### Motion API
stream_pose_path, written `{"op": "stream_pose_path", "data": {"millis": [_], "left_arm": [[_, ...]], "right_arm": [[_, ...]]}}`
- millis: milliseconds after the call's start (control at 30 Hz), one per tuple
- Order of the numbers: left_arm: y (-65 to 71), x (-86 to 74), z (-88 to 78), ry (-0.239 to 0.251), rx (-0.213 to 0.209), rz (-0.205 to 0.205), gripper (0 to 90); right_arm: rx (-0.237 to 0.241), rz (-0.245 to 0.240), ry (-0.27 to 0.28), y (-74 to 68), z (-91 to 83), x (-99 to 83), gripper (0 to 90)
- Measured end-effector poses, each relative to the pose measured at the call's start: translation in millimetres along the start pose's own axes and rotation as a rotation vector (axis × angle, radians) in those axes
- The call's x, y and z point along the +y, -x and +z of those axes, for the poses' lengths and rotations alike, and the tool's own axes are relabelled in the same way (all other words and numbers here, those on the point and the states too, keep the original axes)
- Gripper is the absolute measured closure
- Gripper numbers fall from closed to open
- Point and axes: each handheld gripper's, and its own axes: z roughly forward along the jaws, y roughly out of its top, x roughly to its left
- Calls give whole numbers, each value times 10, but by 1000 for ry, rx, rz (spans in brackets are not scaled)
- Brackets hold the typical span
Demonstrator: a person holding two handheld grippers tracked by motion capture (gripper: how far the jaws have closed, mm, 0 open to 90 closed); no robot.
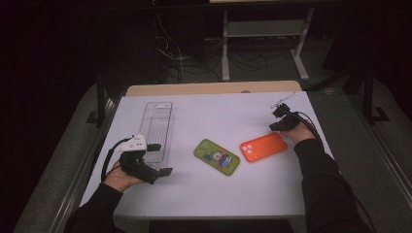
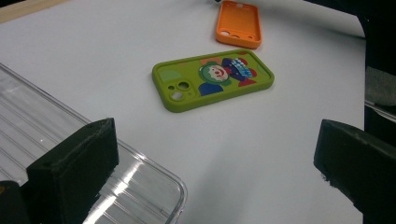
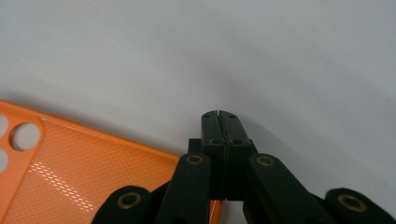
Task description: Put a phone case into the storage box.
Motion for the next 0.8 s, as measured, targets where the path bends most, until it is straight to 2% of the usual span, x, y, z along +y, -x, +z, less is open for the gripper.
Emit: {"op": "stream_pose_path", "data": {"millis": [33, 267, 500, 533, 667, 800], "left_arm": [[-1, -1, -2, 0, 1, -1, 0], [-6, -7, -7, -1, 1, 0, 0], [-2, -14, -12, -1, 4, 2, 0], [-1, -15, -15, -4, 4, 2, 0], [4, -18, -24, -6, 7, 2, 0], [9, -21, -21, -9, 5, 1, 0]], "right_arm": [[8, 13, -3, 22, 21, -9, 883], [21, 11, -16, 48, 25, -38, 883], [28, -6, -31, 11, -17, -68, 884], [32, -30, -26, 6, -35, -91, 884], [31, -40, -33, -21, -75, -141, 884], [51, -43, -34, -22, -115, -210, 885]]}}
